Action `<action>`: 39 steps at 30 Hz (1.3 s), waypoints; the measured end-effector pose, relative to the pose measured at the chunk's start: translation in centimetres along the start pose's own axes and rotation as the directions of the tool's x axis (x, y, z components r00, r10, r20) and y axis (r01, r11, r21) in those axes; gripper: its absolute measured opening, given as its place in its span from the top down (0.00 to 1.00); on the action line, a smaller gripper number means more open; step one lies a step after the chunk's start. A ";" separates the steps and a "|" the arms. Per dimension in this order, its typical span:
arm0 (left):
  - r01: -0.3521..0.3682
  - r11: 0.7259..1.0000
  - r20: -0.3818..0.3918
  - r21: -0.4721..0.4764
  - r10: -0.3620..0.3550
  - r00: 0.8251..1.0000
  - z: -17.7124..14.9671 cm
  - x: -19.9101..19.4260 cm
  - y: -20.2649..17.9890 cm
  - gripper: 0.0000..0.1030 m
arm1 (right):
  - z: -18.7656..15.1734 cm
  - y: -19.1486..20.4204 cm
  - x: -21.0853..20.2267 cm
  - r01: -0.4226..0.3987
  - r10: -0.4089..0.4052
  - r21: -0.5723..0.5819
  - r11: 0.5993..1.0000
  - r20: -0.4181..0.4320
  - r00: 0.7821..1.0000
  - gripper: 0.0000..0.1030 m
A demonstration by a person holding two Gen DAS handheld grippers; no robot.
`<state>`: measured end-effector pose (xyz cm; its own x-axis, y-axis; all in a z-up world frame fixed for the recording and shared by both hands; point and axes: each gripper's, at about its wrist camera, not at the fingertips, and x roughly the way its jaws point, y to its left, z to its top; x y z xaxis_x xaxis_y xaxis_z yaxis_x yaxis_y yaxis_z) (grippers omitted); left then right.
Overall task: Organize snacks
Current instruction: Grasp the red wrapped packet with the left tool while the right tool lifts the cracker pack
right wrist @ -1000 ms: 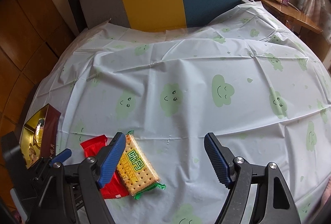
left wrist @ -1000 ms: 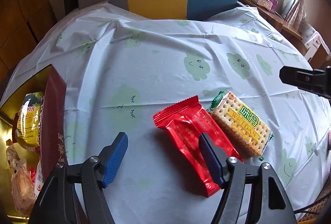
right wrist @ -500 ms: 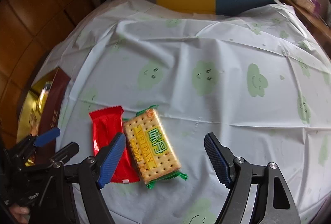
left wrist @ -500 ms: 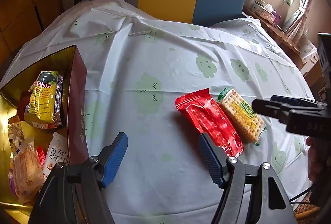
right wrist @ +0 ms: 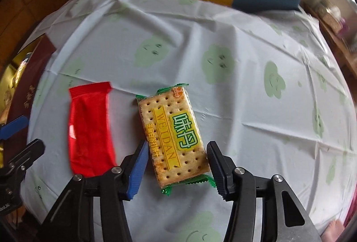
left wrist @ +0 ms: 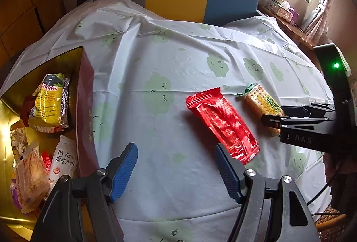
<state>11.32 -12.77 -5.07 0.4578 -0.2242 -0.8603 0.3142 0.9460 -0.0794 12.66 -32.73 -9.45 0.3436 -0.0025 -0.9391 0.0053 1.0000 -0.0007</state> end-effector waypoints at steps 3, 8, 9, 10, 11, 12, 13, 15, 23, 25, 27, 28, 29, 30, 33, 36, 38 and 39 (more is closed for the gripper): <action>0.011 1.000 0.002 0.013 -0.011 1.000 0.7 0.1 -0.9 0.30 | -0.1 -0.9 0.3 0.041 -0.040 0.039 0.998 -0.023 0.999 0.43; 0.024 1.000 -0.034 0.010 -0.024 0.999 2.0 1.8 -2.4 0.30 | 0.2 -2.7 -0.7 -0.001 0.000 0.117 0.993 0.012 1.000 0.21; 0.025 1.000 -0.042 0.005 -0.025 0.999 2.2 2.1 -2.6 0.30 | 0.3 -3.2 -1.1 -0.027 0.023 0.142 0.990 0.027 0.999 0.21; 0.028 1.000 -0.048 -0.002 -0.028 0.998 2.4 2.5 -2.8 0.29 | 0.3 -3.7 -1.4 -0.050 0.044 0.165 0.985 0.040 0.998 0.20; 0.031 1.000 -0.051 -0.005 -0.031 0.998 2.6 2.7 -3.0 0.26 | 0.4 -4.3 -1.7 -0.062 0.054 0.184 0.981 0.051 0.997 0.20; 0.030 1.000 -0.059 -0.001 -0.030 0.998 2.8 3.1 -3.4 0.23 | 0.6 -4.9 -2.1 -0.071 0.058 0.207 0.976 0.065 0.996 0.20; 0.026 1.000 -0.063 0.002 -0.026 0.998 2.9 3.4 -3.7 0.23 | 0.6 -5.2 -2.4 -0.077 0.060 0.228 0.971 0.080 0.995 0.20; 0.023 1.000 -0.065 0.006 -0.023 0.998 3.1 3.8 -4.3 0.23 | 0.6 -6.0 -2.8 -0.087 0.061 0.269 0.959 0.104 0.993 0.20; -0.013 1.000 -0.090 0.018 0.014 0.996 4.1 5.9 -6.2 0.22 | 1.2 -6.3 -3.6 -0.106 0.065 0.316 0.943 0.136 0.989 0.20; -0.029 1.000 -0.098 0.008 0.029 0.995 4.3 6.4 -6.2 0.22 | 1.0 -6.2 -3.8 -0.105 0.064 0.313 0.944 0.138 0.988 0.20; -0.042 0.999 -0.104 0.000 0.041 0.994 4.2 6.9 -6.1 0.23 | 1.1 -6.3 -3.7 -0.104 0.064 0.313 0.944 0.136 0.989 0.20; -0.043 0.999 -0.102 0.004 0.043 0.994 4.1 7.1 -6.1 0.25 | 1.1 -6.4 -3.6 -0.105 0.066 0.314 0.944 0.134 0.989 0.20; -0.052 0.998 -0.089 0.021 0.054 0.995 3.8 6.9 -6.2 0.29 | 1.0 -6.4 -3.5 -0.106 0.067 0.314 0.944 0.131 0.989 0.20; -0.053 0.998 -0.082 0.037 0.056 0.995 3.6 6.7 -6.2 0.36 | 1.0 -6.3 -3.4 -0.106 0.069 0.310 0.945 0.128 0.989 0.20; -0.023 0.996 -0.068 0.084 0.028 0.997 2.8 5.9 -5.9 0.46 | 1.1 -5.8 -3.3 -0.115 0.079 0.287 0.951 0.135 0.988 0.20; 0.000 0.992 -0.067 0.127 0.009 0.998 2.1 5.2 -5.5 0.50 | 1.1 -4.9 -3.2 -0.120 0.088 0.243 0.963 0.139 0.986 0.20; 0.005 0.990 -0.062 0.140 0.003 0.998 1.3 4.6 -5.0 0.50 | 1.1 -4.3 -3.0 -0.136 0.109 0.212 0.968 0.133 0.985 0.20; 0.004 0.989 -0.056 0.147 0.004 0.998 1.1 4.5 -5.0 0.50 | 1.1 -3.8 -2.8 -0.137 0.113 0.191 0.972 0.129 0.985 0.20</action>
<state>12.74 -18.74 -7.98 0.4116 -0.2064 -0.8877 0.4346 0.9006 -0.0079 12.74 -36.57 -6.39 0.4606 0.1102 -0.8807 0.1375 0.9714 0.1935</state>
